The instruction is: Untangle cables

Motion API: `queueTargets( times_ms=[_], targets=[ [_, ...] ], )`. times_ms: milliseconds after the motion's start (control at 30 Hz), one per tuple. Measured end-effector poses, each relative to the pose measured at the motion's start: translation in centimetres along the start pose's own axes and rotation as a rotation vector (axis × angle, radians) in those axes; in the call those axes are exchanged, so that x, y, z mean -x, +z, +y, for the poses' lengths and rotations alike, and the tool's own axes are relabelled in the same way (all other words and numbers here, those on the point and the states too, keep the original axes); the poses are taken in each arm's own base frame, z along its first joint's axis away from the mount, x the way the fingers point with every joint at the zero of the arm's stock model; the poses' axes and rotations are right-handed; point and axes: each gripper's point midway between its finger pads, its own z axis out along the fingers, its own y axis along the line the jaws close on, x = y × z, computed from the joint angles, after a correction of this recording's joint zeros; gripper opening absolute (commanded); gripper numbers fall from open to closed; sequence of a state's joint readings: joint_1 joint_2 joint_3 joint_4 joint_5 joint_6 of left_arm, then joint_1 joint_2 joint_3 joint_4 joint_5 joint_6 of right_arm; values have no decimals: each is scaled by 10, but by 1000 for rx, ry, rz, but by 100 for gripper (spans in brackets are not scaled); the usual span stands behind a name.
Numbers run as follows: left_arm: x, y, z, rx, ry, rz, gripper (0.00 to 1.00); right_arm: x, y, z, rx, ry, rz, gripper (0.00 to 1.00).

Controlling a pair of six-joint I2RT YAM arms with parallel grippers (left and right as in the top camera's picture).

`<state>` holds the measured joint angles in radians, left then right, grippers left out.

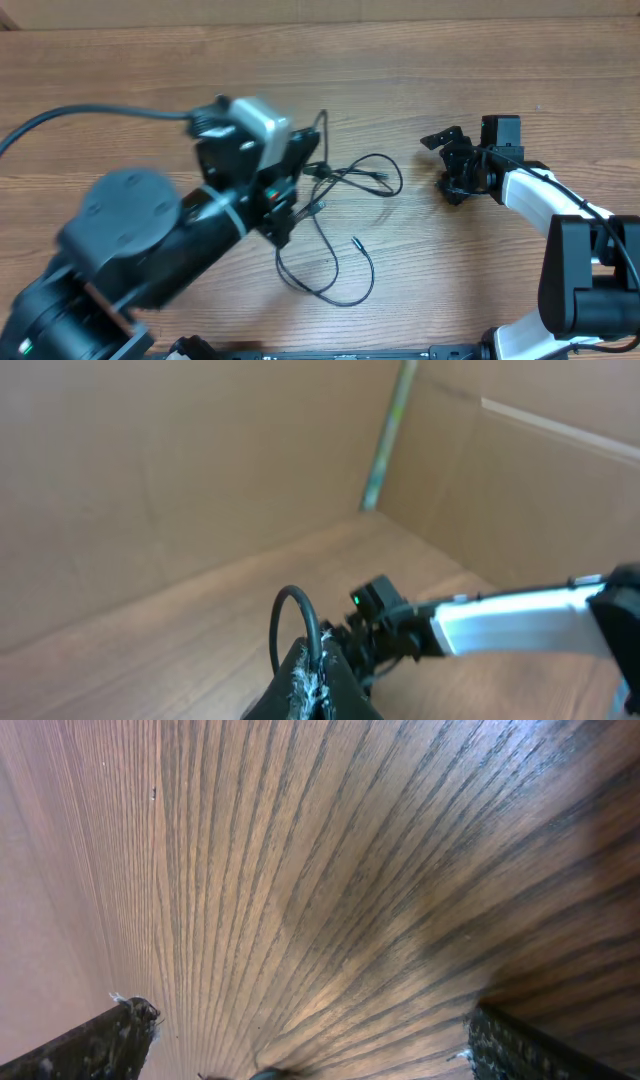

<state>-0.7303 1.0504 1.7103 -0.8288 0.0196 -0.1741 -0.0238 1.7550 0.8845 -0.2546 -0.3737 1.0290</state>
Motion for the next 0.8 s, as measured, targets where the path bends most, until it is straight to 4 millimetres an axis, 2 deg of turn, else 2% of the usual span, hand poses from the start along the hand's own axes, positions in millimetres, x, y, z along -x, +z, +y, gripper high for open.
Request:
queueTargets(
  times_ms=[200, 333, 467, 567, 800],
  targets=[
    [16, -30, 24, 146, -17, -88, 4, 0, 0, 0, 0, 0, 0, 100],
    [11, -38, 53, 316, -44, -77, 4, 0, 0, 0, 0, 0, 0, 100],
    [-9, -33, 74, 440, -53, 2, 4, 0, 0, 0, 0, 0, 0, 100],
    [-30, -19, 85, 504, -52, 95, 4, 0, 0, 0, 0, 0, 0, 100],
    [-94, 8, 110, 680, -86, 354, 4, 0, 0, 0, 0, 0, 0, 100]
  ],
)
